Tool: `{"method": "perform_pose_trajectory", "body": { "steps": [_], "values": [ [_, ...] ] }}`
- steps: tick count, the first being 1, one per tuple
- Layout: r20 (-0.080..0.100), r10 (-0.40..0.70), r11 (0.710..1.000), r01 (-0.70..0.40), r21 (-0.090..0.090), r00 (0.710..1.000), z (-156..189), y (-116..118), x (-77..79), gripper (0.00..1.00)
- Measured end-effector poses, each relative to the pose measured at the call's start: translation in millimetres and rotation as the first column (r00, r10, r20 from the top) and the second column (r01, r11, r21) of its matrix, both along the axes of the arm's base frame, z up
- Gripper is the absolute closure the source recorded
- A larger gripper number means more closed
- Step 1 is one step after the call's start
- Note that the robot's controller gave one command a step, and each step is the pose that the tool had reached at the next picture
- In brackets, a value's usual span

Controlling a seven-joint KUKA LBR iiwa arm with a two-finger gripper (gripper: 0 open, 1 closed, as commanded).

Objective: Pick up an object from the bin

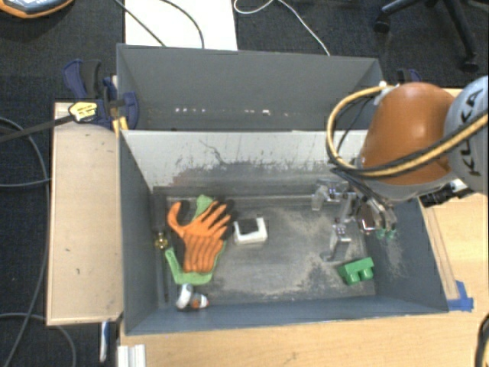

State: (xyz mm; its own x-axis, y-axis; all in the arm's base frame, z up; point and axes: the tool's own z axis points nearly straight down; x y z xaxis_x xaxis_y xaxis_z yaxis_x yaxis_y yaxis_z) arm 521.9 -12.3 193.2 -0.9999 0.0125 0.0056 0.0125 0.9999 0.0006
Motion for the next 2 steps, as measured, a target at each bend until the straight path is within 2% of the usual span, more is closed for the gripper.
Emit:
{"method": "perform_pose_trajectory", "body": {
  "steps": [1,2],
  "values": [
    [0.009,0.001,1.0,-0.001,0.0,1.0,4,0,1.8,0.0],
    [0.005,0.182,0.983,-0.182,0.0,0.983,-114,-63,-26.2,0.0]
  ]
}}
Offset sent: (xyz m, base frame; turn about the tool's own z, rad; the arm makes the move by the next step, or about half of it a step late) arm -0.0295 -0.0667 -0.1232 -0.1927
